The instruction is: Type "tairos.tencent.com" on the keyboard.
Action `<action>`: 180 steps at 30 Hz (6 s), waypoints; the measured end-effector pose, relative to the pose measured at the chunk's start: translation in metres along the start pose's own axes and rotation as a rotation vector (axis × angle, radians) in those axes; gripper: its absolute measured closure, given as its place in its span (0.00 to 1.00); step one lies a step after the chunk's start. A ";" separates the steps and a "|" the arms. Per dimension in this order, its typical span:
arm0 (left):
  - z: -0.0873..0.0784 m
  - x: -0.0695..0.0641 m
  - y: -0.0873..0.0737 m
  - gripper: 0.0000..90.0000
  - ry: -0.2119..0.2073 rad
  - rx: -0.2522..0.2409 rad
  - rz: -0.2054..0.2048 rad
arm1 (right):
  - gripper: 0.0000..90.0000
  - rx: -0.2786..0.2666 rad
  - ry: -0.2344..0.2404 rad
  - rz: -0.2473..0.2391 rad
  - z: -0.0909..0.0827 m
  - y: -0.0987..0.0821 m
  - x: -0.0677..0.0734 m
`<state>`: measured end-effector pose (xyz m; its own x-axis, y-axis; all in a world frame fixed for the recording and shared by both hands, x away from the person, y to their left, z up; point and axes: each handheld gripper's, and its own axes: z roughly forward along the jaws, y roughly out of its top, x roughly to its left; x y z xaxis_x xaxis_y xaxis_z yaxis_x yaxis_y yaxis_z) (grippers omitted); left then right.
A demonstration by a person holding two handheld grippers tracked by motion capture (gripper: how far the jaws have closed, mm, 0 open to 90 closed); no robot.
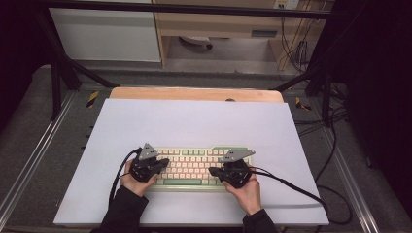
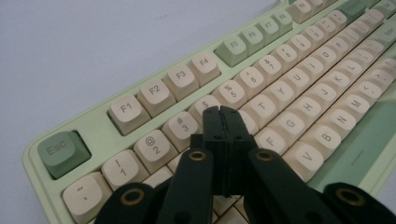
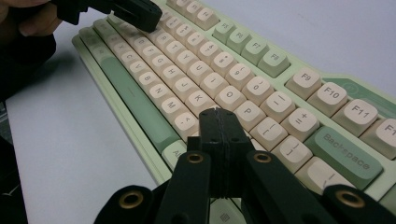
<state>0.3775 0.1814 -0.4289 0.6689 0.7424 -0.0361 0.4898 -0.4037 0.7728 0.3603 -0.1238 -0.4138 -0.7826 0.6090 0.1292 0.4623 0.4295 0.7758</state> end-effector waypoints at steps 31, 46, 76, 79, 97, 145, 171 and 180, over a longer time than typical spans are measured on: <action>-0.028 0.002 -0.007 1.00 -0.019 -0.029 0.007 | 1.00 -0.009 0.025 0.007 0.005 0.003 0.006; -0.040 0.008 -0.019 1.00 -0.013 -0.036 -0.003 | 1.00 0.000 0.053 -0.016 0.022 0.016 0.019; -0.038 0.010 -0.021 1.00 -0.018 -0.033 -0.005 | 1.00 0.019 0.085 -0.017 0.057 0.017 0.030; -0.038 0.010 -0.021 1.00 -0.018 -0.033 -0.004 | 1.00 0.022 0.084 -0.015 0.057 0.017 0.030; -0.039 0.010 -0.021 1.00 -0.017 -0.034 -0.003 | 1.00 0.021 0.087 -0.016 0.058 0.016 0.031; -0.032 -0.010 -0.012 1.00 -0.055 -0.032 0.031 | 1.00 -0.007 0.005 0.039 0.004 -0.006 -0.001; -0.012 -0.026 -0.011 1.00 -0.086 0.016 0.073 | 1.00 -0.018 0.005 0.037 0.001 -0.007 -0.003; -0.011 -0.026 -0.012 1.00 -0.084 0.015 0.077 | 1.00 -0.018 0.003 0.040 0.001 -0.007 -0.003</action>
<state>0.3481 0.1726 -0.4300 0.7491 0.6618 -0.0307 0.4432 -0.4661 0.7657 0.3597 -0.1281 -0.4199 -0.7650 0.6232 0.1623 0.4858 0.3930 0.7808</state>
